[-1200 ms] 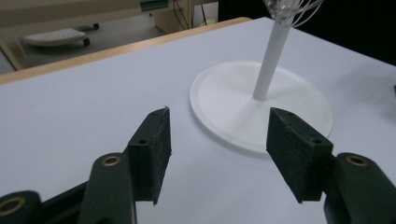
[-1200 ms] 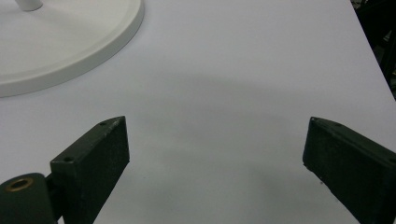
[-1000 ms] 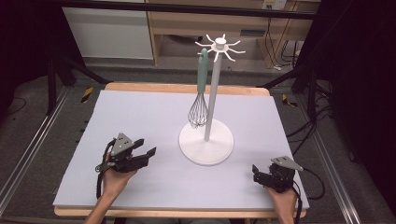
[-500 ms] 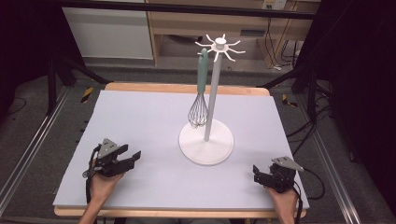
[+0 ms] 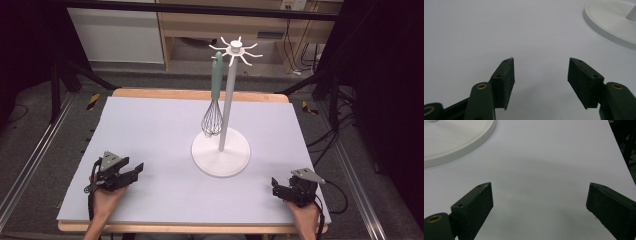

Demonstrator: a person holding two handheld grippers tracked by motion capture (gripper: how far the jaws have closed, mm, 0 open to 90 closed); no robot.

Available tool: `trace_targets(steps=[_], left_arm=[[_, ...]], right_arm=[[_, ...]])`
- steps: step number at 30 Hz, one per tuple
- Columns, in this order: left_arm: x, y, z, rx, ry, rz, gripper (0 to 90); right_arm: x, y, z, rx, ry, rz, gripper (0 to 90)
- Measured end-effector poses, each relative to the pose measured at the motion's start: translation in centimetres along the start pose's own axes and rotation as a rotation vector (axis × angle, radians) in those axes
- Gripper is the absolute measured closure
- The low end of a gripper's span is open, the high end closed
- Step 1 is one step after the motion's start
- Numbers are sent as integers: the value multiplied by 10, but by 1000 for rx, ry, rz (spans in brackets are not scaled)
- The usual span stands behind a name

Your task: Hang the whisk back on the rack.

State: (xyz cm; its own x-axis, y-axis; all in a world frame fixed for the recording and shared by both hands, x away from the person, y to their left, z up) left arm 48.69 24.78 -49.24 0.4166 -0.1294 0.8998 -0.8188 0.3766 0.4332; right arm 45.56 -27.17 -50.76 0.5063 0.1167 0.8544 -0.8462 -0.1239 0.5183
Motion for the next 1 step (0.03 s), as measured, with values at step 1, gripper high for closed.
trace_targets(steps=[1], left_arm=[[0, 0, 0, 0, 0, 0, 377]], right_arm=[[0, 0, 0, 0, 0, 0, 77]])
Point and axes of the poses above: each handheld gripper's, and its own axes: y roughly backward along the jaws, x roughly out of its top, z roughly to its right, the point moved 5 cm from there along -y, roughly forward along the jaws, and after that the axes turned 6 degrees about z, right-handed, at the moved point
